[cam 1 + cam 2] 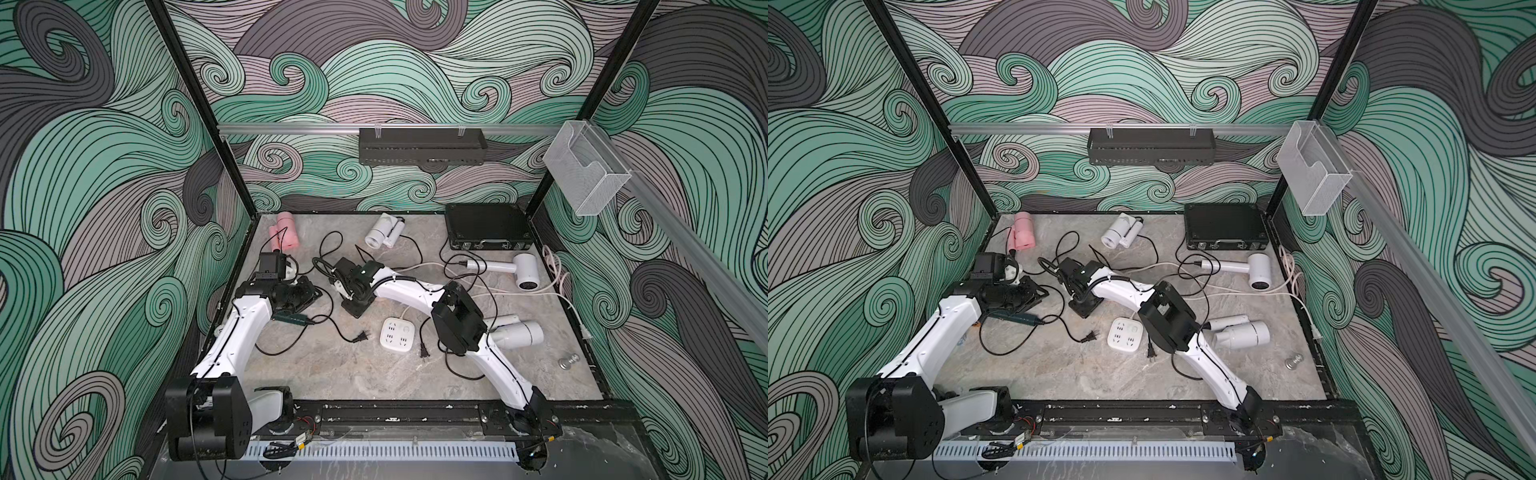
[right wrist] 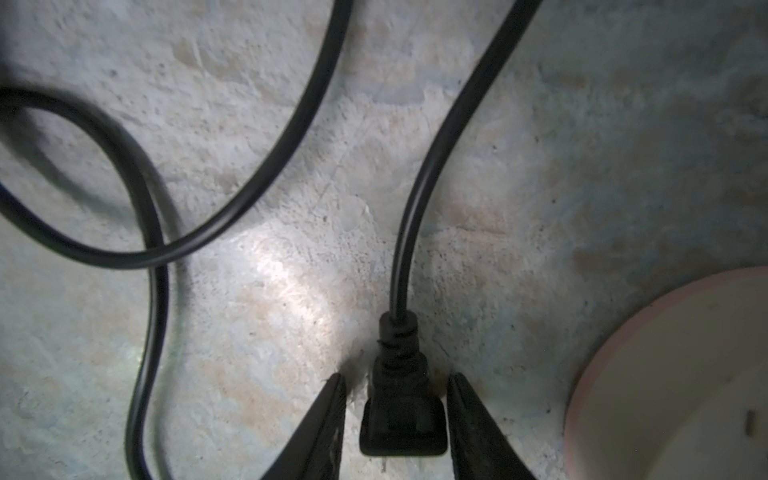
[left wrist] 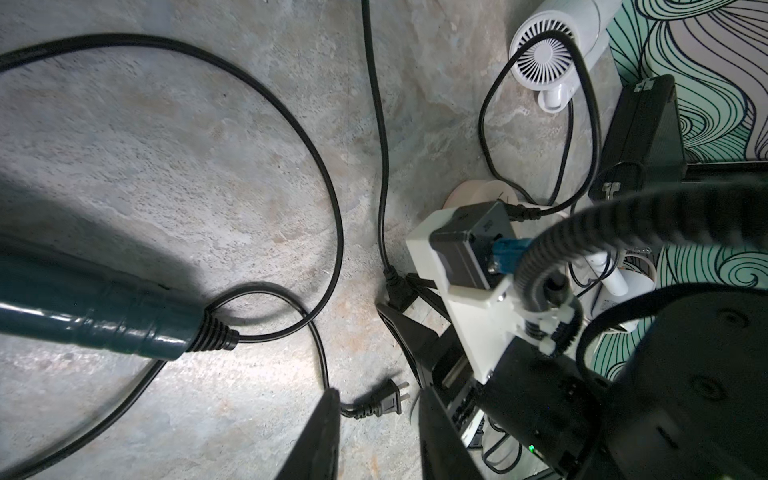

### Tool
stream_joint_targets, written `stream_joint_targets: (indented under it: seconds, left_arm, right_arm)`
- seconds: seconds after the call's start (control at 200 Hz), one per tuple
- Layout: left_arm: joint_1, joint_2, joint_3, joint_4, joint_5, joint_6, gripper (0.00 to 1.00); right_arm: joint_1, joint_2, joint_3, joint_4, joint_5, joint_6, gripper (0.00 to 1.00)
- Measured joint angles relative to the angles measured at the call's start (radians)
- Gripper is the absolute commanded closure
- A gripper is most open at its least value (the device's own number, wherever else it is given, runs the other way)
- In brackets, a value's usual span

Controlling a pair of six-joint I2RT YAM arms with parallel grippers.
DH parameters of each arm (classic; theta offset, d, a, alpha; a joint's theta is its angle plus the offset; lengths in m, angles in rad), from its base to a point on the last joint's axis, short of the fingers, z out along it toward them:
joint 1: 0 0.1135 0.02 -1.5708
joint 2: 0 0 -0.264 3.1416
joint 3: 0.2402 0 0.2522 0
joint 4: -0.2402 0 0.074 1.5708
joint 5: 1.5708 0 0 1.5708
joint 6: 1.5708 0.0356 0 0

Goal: Charge the blow dryers
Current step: Pick up the plug from the center of the board.

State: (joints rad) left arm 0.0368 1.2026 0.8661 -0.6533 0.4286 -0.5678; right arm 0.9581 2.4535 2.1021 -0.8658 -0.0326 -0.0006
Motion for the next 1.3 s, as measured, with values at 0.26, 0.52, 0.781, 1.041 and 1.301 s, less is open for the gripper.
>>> stream_joint_targets:
  seconds: [0.26, 0.52, 0.781, 1.041, 1.301]
  left_arm:
    - [0.000, 0.000, 0.000, 0.000, 0.006, 0.000, 0.74]
    - [0.002, -0.003, -0.059, 0.013, 0.039, -0.003, 0.71]
    - [-0.001, 0.027, -0.098, 0.110, 0.222, -0.027, 0.56]
    - [-0.042, 0.099, -0.084, 0.210, 0.348, -0.045, 0.51]
    - [-0.088, 0.164, -0.073, 0.331, 0.423, -0.087, 0.54]
  right_arm:
    - [-0.005, -0.008, -0.018, 0.031, -0.003, 0.001, 0.81]
    - [-0.019, -0.058, -0.094, 0.073, -0.043, 0.009, 0.83]
    - [-0.055, -0.246, -0.201, 0.098, -0.126, 0.031, 0.82]
    - [-0.058, -0.368, -0.260, 0.150, -0.182, 0.030, 0.82]
    - [-0.057, -0.379, -0.324, 0.169, -0.227, 0.030, 0.83]
